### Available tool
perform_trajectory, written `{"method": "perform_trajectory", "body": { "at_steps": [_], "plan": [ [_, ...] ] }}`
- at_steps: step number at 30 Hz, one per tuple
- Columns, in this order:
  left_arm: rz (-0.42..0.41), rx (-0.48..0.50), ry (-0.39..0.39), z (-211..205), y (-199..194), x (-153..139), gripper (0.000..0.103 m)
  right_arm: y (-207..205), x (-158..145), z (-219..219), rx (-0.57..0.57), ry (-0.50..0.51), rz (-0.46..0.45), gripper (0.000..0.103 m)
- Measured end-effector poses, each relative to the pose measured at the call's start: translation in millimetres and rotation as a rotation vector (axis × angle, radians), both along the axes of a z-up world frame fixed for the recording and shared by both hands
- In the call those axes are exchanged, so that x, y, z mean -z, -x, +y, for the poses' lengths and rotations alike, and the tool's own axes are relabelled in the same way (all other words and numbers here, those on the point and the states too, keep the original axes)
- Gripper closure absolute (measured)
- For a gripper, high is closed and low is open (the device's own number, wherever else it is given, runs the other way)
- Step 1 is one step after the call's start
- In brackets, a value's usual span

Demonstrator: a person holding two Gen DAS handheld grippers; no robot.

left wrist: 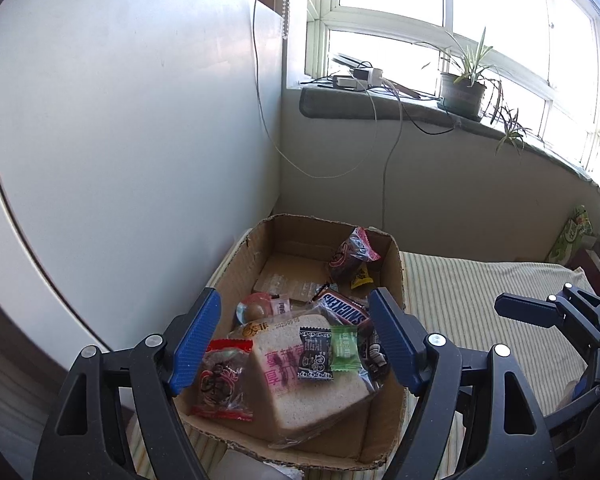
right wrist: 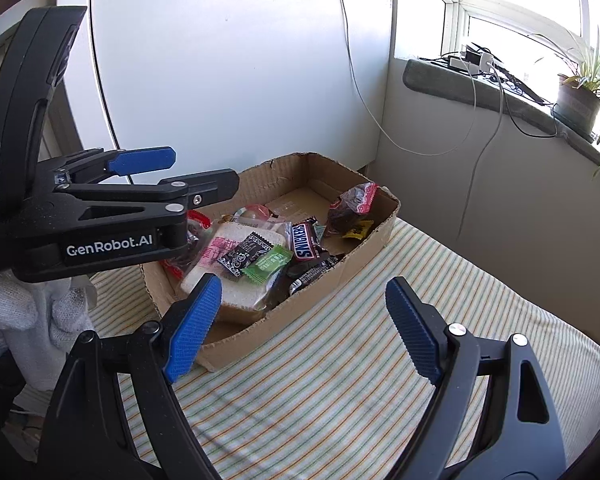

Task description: Organize snacks

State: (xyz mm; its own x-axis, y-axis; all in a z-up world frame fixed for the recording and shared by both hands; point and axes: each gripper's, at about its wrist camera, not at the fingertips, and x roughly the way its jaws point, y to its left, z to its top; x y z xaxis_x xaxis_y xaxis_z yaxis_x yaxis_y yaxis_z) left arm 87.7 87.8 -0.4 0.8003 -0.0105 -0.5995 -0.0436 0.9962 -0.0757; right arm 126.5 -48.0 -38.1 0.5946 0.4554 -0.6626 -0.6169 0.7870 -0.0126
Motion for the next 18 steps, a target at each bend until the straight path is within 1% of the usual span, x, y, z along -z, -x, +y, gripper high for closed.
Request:
{"method": "perform_trajectory", "body": {
  "at_steps": [3, 4, 5, 6, 9, 18],
  "plan": [
    [-0.008, -0.002, -0.008, -4.8, 10.8, -2.0, 0.023, 3.6, -1.0, -6.1, 0.017, 0.003, -0.004, 0.016],
    [-0.011, -0.004, -0.014, -6.8, 14.8, -2.6, 0.023, 4.8, -1.1, -8.4, 0.027, 0.004, -0.005, 0.012],
    [-0.014, -0.006, -0.017, -8.9, 18.3, -2.9, 0.023, 5.4, -1.5, -11.4, 0.036, 0.001, -0.009, 0.005],
    [-0.015, -0.006, -0.017, -10.7, 22.3, -2.7, 0.023, 6.9, -2.2, -14.2, 0.047, -0.005, -0.016, 0.002],
    [-0.014, -0.009, -0.012, -15.7, 33.9, 0.1, 0.023, 11.0, -4.2, -23.9, 0.073, -0.025, -0.025, 0.001],
    [-0.002, -0.024, 0.001, -22.0, 59.7, 4.3, 0.022, 25.9, -10.6, -46.1, 0.127, -0.034, -0.047, 0.000]
  ]
}}
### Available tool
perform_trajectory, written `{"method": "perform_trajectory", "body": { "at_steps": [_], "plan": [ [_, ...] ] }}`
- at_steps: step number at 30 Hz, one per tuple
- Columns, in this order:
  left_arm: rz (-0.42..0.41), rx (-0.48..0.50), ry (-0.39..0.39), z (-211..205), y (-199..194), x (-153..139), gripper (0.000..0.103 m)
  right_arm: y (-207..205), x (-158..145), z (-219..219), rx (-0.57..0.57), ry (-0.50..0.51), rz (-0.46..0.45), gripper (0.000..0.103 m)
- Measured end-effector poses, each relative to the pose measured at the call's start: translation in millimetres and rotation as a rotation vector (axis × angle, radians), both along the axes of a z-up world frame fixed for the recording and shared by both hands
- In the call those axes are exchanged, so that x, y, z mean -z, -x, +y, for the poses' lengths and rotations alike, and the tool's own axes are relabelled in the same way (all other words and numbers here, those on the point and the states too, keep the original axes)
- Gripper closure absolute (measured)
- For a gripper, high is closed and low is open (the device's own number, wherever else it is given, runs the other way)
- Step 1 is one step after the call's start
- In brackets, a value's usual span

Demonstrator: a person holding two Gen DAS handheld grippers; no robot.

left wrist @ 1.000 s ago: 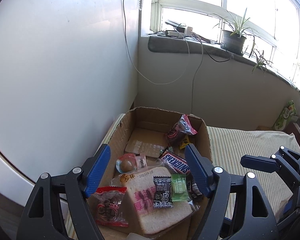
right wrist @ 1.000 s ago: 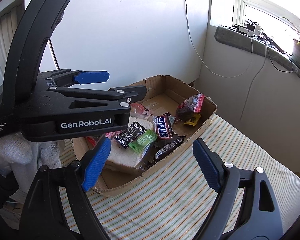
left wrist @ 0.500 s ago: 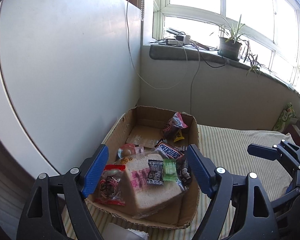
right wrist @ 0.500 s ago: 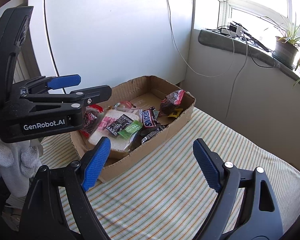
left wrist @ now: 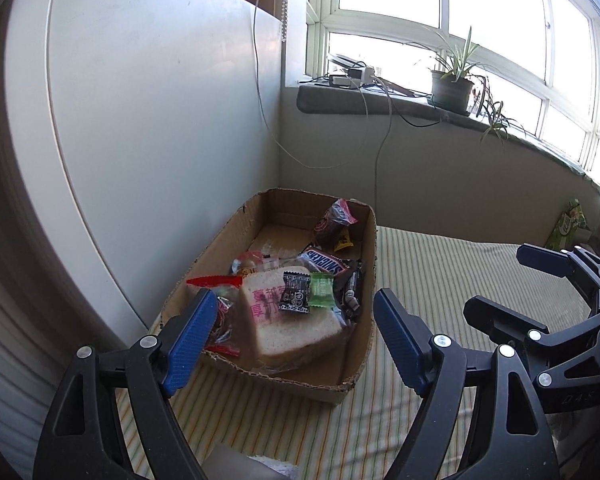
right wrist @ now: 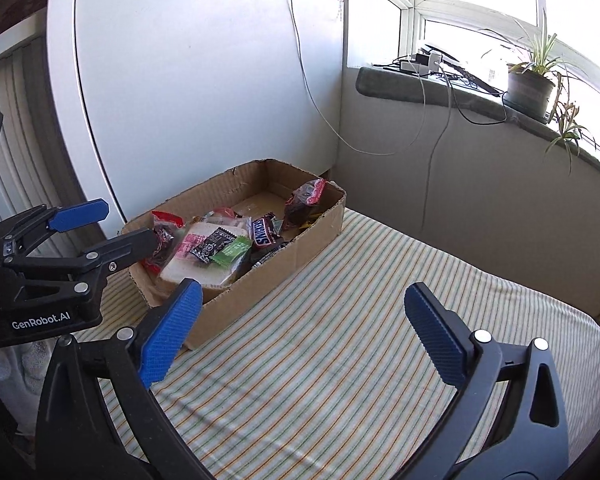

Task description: Organize snacks

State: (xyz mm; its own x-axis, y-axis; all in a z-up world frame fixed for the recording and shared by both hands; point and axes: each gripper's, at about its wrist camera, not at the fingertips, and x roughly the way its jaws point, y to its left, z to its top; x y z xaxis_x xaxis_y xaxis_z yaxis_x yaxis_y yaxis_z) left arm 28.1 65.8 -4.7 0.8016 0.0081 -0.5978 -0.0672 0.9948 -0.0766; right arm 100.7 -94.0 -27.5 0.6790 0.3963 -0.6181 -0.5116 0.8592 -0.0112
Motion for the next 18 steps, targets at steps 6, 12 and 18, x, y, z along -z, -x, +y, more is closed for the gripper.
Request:
{"method": "perform_trajectory", "body": {
  "at_steps": [6, 12, 18],
  "plan": [
    [-0.005, -0.007, -0.005, -0.4, 10.9, -2.5, 0.022, 7.4, 3.6, -10.3, 0.015, 0.001, 0.007, 0.000],
    [-0.003, -0.011, -0.008, -3.4, 14.6, -2.5, 0.022, 9.6, 4.5, -18.7, 0.031, -0.012, 0.014, 0.000],
    [0.002, -0.025, -0.009, -4.6, 18.3, -0.1, 0.022, 12.5, 4.6, -26.5, 0.047, -0.018, 0.011, 0.000]
  ]
}}
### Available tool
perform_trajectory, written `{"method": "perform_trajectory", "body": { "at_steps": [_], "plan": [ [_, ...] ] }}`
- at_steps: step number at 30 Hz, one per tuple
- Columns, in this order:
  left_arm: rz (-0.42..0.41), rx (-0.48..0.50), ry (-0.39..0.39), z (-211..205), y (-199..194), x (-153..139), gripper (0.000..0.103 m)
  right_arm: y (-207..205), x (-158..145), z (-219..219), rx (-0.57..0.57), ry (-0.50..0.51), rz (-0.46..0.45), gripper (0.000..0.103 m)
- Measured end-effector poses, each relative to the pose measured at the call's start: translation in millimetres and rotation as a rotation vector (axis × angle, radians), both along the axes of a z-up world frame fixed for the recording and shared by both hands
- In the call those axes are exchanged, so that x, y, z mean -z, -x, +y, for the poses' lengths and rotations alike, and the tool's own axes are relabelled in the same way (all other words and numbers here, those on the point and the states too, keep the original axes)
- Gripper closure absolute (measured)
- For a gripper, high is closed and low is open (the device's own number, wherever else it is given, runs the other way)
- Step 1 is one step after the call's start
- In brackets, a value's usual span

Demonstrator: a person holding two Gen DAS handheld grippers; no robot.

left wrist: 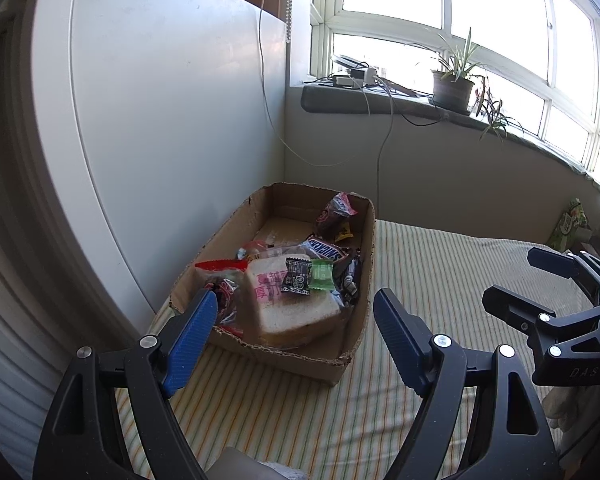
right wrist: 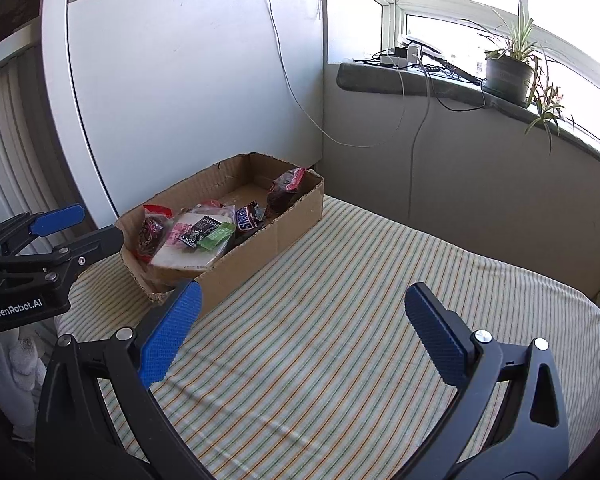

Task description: Organize snacks

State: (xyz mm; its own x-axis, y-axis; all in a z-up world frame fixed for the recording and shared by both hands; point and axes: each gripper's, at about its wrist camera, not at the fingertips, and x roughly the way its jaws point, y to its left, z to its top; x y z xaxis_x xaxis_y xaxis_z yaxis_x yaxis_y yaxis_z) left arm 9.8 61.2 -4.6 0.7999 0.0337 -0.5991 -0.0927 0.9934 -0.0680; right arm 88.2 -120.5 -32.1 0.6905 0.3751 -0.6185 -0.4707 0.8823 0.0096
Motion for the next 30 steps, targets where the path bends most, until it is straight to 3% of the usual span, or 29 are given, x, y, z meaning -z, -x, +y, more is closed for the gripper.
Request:
{"method": "perform_trajectory", "body": {
  "at_steps": [30],
  "plan": [
    [0.026, -0.005, -0.005, -3.4, 3.1, 10.0, 0.022, -4.0, 11.5, -20.4, 0.053, -0.015, 0.033, 0.000]
  ]
}}
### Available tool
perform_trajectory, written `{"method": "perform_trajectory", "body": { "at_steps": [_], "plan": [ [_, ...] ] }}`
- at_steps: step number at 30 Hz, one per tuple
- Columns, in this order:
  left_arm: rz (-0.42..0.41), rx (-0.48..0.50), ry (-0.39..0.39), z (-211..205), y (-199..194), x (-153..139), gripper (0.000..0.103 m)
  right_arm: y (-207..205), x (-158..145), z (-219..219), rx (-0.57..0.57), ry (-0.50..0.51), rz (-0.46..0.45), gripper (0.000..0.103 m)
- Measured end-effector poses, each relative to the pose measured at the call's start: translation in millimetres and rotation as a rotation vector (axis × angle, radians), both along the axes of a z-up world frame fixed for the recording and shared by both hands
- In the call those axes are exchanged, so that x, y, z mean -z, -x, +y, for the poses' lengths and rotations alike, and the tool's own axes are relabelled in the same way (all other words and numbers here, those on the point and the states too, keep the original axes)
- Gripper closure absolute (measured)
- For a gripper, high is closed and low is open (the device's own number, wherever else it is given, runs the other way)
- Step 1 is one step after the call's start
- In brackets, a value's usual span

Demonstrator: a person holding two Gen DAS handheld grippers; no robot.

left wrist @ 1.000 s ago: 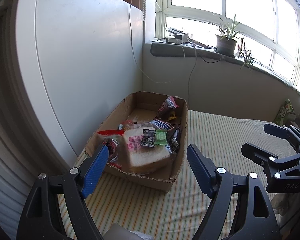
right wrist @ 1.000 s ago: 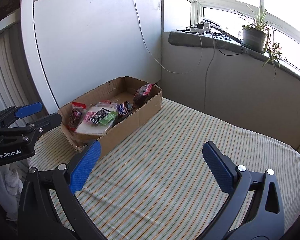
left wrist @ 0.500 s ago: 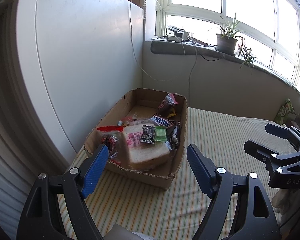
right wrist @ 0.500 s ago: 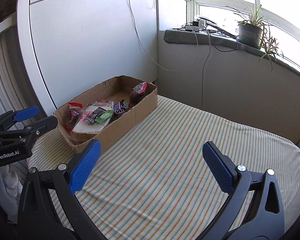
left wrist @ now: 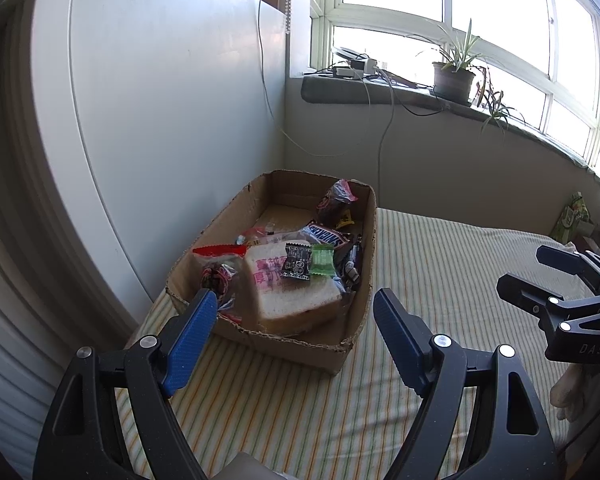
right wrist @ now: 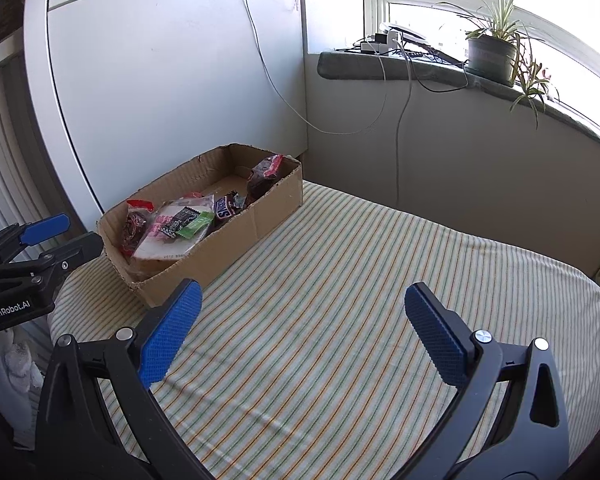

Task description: Organize snacks

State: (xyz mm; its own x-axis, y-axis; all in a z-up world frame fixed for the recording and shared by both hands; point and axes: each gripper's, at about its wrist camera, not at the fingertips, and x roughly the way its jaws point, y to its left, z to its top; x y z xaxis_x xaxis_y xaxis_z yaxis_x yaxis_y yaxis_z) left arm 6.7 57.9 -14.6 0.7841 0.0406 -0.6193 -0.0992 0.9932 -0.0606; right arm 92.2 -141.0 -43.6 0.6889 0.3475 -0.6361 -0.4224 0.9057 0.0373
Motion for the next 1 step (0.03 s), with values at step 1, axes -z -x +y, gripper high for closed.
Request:
{"method": "perform_trajectory", "body": {
  "at_steps": [1],
  "plan": [
    [0.002, 0.001, -0.001, -0.2, 0.1, 0.4, 0.022, -0.6, 0.7, -2.3, 0.009, -0.002, -0.001, 0.000]
  ]
}}
